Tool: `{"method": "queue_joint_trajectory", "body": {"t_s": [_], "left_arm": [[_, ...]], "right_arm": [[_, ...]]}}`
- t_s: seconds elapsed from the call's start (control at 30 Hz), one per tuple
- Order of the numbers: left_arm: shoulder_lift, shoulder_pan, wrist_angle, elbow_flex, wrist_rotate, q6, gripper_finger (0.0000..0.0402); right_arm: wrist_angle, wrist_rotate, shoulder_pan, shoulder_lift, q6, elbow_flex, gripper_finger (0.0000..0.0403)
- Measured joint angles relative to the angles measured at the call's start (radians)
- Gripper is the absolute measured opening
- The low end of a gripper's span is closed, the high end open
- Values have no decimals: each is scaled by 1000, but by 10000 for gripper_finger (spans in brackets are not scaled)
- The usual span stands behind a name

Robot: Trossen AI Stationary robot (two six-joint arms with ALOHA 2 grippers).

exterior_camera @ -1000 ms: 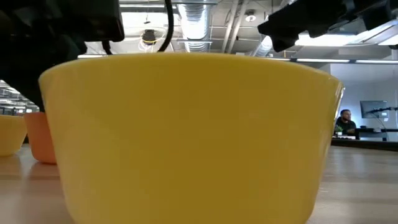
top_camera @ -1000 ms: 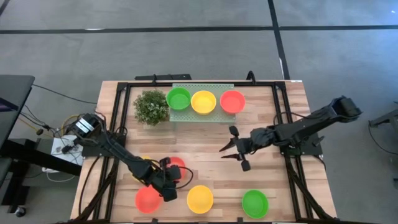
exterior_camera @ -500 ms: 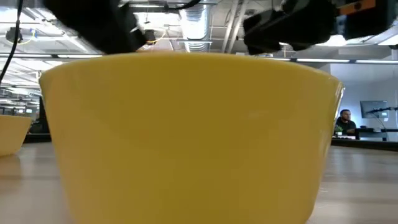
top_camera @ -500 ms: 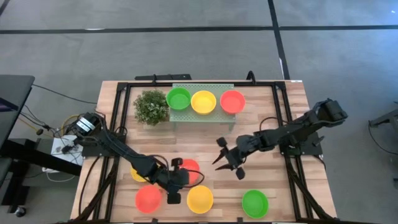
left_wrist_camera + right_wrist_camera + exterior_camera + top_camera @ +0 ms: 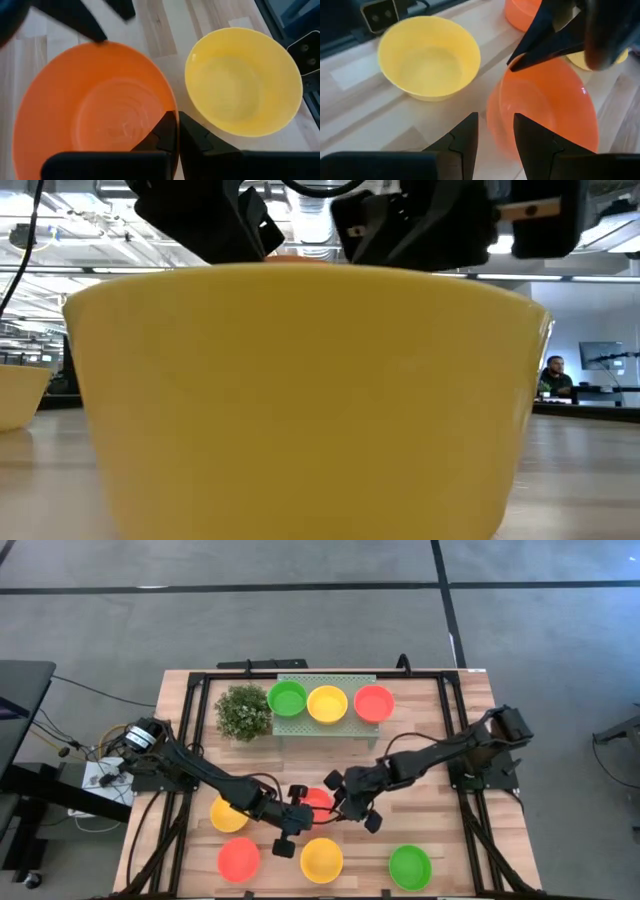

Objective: Pick & Place Mini bowls
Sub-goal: Stack the orange bowl on the orange bowl on the shelf

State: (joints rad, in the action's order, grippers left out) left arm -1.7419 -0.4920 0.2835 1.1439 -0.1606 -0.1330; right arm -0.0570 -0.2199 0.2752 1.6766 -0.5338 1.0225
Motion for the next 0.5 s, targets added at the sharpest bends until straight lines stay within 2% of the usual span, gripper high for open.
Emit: {"method": "queue_joint_trajectory", "body": {"t_s": [0.27, 0.5], "left_arm": [[0, -3, -9, 0, 0, 5, 7], [1, -2, -22, 0, -2, -48, 20]], "right_arm": [[-14, 16, -3, 80, -100, 45, 112], [-51, 24, -3, 96, -133, 52, 46]]}}
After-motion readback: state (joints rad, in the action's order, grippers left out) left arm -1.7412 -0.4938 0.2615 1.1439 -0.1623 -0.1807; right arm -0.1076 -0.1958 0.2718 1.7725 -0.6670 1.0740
